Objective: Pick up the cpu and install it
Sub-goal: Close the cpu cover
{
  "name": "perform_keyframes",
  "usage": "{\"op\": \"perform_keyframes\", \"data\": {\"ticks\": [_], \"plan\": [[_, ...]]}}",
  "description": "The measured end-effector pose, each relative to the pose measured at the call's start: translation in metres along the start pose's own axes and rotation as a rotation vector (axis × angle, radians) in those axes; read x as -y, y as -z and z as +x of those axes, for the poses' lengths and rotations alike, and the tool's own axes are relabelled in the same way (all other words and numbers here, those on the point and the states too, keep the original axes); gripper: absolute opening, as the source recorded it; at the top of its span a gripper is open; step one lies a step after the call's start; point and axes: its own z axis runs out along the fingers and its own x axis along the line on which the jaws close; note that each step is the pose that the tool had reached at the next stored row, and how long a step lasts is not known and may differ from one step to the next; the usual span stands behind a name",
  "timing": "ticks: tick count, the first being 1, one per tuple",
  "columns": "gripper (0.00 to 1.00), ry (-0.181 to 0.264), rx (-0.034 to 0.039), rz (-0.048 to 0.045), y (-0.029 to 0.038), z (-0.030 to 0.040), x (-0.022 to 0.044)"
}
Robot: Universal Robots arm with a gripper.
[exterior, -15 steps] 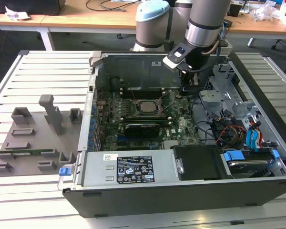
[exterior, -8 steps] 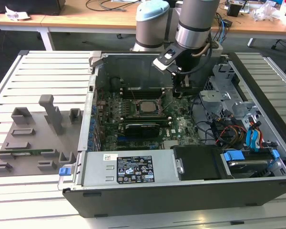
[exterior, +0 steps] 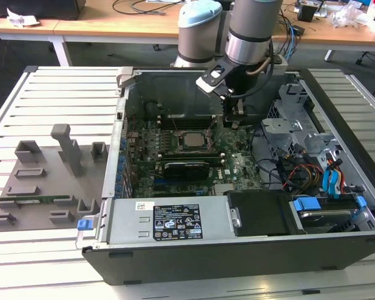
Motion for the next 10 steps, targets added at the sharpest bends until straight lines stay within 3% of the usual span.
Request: {"op": "perform_keyframes", "data": {"ticks": [10], "plan": [[0.11, 0.0, 0.0, 0.0, -0.0054, 0.0012, 0.0227]]}}
